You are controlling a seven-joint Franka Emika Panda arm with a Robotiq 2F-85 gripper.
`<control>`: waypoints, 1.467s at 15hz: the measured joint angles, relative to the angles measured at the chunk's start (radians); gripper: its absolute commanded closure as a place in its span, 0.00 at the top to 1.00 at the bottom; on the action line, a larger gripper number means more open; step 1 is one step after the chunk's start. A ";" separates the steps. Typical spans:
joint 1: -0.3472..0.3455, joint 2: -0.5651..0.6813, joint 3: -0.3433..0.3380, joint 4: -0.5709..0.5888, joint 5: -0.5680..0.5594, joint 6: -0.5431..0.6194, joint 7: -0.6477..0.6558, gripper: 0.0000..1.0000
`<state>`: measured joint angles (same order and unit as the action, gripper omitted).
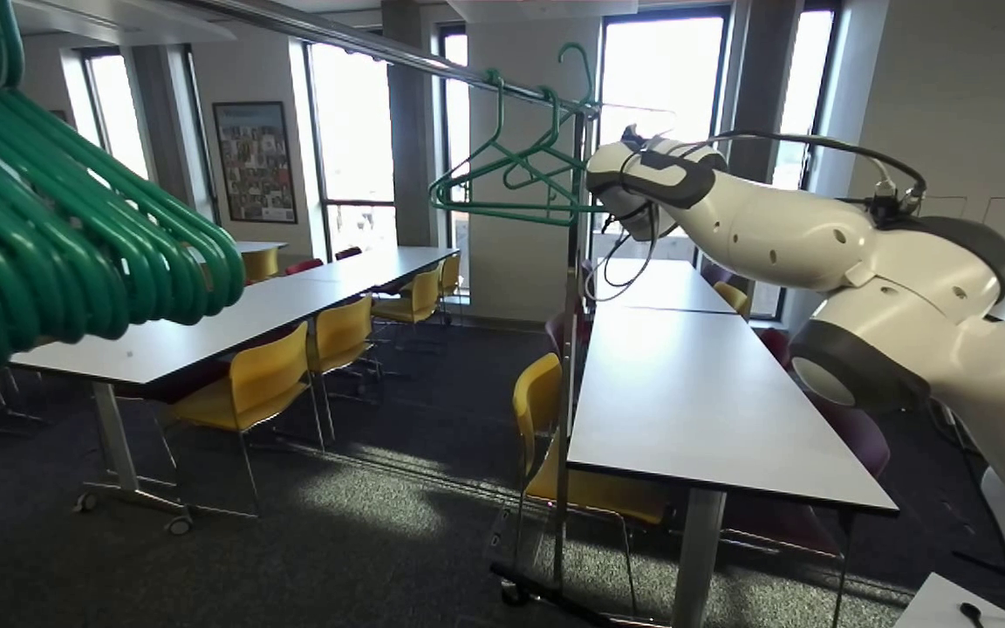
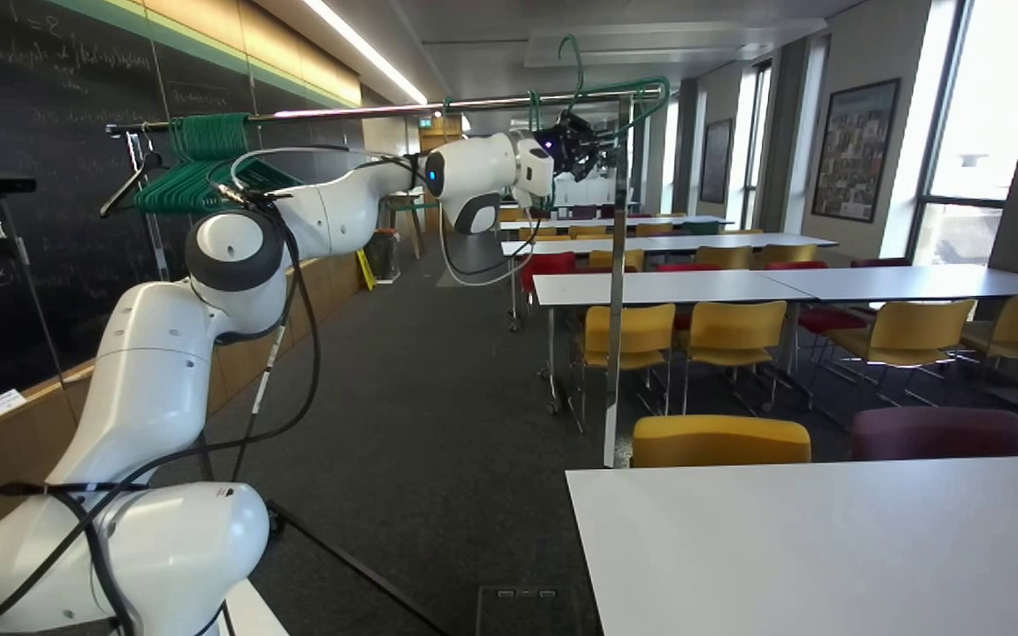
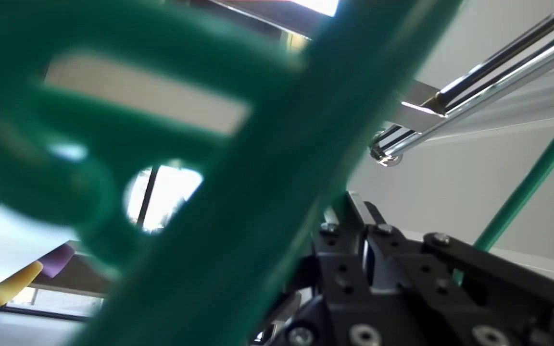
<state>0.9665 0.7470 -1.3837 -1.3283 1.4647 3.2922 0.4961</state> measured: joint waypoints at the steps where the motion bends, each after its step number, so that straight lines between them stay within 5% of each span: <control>1: 0.000 0.000 -0.009 -0.010 -0.004 -0.016 0.000 0.02; 13: 0.002 0.106 -0.205 -0.076 -0.197 -0.171 0.096 0.02; 22: 0.004 0.175 -0.241 -0.076 -0.240 -0.183 0.097 0.02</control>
<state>0.9705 0.9219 -1.6248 -1.4042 1.2245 3.1090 0.5931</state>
